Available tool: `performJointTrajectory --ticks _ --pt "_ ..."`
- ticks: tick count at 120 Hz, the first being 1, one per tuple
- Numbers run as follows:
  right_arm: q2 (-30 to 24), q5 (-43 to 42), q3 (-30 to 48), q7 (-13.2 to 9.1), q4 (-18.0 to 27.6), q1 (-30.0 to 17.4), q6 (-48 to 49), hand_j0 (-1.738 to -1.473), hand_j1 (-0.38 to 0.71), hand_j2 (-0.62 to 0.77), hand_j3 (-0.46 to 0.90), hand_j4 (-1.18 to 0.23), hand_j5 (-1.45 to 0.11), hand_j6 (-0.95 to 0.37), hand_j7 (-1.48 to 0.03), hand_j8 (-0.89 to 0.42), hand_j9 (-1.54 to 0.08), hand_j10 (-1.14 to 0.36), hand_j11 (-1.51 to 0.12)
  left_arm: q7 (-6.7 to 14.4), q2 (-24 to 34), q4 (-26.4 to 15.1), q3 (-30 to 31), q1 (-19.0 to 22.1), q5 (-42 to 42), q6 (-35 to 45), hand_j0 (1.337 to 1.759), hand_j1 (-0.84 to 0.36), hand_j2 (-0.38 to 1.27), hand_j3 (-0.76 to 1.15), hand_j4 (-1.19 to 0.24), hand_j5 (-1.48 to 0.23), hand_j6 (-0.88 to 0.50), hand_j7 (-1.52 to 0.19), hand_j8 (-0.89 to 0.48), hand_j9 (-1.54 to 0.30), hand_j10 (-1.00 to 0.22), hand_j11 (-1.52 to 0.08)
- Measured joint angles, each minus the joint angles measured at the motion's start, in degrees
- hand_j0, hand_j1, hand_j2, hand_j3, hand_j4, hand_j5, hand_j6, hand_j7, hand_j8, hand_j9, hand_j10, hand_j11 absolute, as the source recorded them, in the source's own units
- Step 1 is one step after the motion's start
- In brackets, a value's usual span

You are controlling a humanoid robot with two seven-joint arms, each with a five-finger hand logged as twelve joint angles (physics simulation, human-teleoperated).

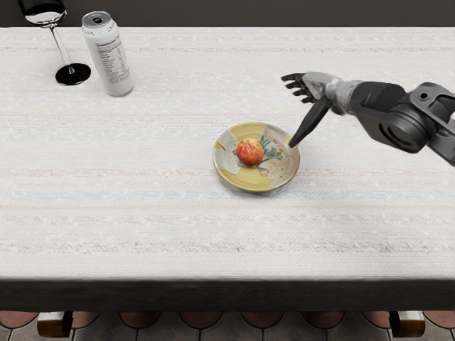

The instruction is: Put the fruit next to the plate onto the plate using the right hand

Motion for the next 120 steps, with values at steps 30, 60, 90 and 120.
performJointTrajectory --ticks 30,60,90,120 --pt "-10.6 9.8 2.7 5.4 -1.0 -2.0 17.7 -1.658 -0.29 -0.01 0.0 -0.05 -0.06 -0.05 -0.06 -0.05 -0.06 -0.05 -0.06 0.0 0.0 1.1 0.1 0.6 -0.1 0.1 1.658 0.07 0.05 0.0 -0.23 -0.3 -0.23 -0.3 -0.23 -0.3 -0.23 -0.3" --pt "-12.6 11.4 3.2 11.2 -8.6 -3.5 31.8 -1.658 -0.3 -0.01 0.0 -0.05 -0.06 -0.05 -0.06 -0.05 -0.06 -0.05 -0.06 0.0 0.0 1.7 -0.1 1.2 -0.2 0.1 1.658 0.07 0.05 0.0 -0.23 -0.3 -0.23 -0.3 -0.23 -0.3 -0.23 -0.3" --pt "-12.6 12.1 3.3 12.0 -10.1 -3.9 33.5 -1.658 -0.3 -0.01 0.0 -0.04 -0.06 -0.04 -0.06 -0.04 -0.06 -0.04 -0.06 0.0 0.0 1.8 0.0 1.3 -0.2 0.1 1.658 0.07 0.05 0.0 -0.23 -0.3 -0.23 -0.3 -0.23 -0.3 -0.23 -0.3" --pt "-12.6 12.2 3.3 12.1 -10.2 -4.0 33.7 -1.658 -0.3 -0.01 0.0 -0.04 -0.05 -0.04 -0.05 -0.04 -0.05 -0.04 -0.05 0.0 0.0 1.8 0.0 1.3 -0.2 0.1 1.658 0.07 0.05 0.0 -0.23 -0.3 -0.23 -0.3 -0.23 -0.3 -0.23 -0.3"
